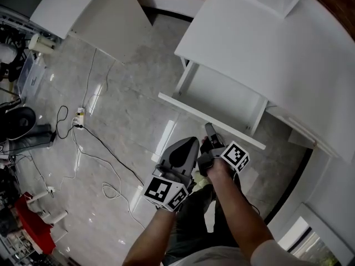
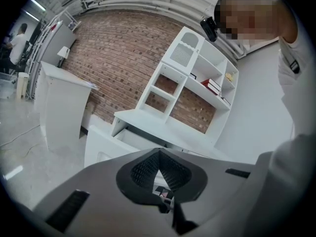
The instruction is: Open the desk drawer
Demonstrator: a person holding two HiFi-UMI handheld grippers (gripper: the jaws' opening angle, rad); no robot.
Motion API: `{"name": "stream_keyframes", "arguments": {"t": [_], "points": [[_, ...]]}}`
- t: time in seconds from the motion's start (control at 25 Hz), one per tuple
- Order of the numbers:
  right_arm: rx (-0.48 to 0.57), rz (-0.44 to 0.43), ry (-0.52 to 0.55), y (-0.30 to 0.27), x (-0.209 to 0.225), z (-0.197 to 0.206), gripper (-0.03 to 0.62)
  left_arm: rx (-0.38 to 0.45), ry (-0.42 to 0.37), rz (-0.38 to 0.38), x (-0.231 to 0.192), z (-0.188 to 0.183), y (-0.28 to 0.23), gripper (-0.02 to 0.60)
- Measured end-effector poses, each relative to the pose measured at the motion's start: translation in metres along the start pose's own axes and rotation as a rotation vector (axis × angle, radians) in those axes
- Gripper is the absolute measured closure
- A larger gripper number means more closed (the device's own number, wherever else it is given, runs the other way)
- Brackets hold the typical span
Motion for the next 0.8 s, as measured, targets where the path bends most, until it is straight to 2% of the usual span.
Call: {"name": "stream_keyframes", "arguments": {"t": [0.32,0.8], "points": [[-0.02,0.009,-0.004,0.023,0.016,0.033,0.517,0.002,0.002,-0.015,0.006,0.01,0.033,0.569],[-0.06,0.027,-0.014,0.039,0.032,0.056,0.517,0.006,-0.009,-0.027,0.015,0.011,0.057,0.569]]}}
Point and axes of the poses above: the fingertips, and each gripper's own axes: y backward along the fingers, x to its right, z out of its underside, the point moved 9 cm from there along y, backward along the fingers, and after that the axes turned 14 degrees about -y, right-handed, at the moved point
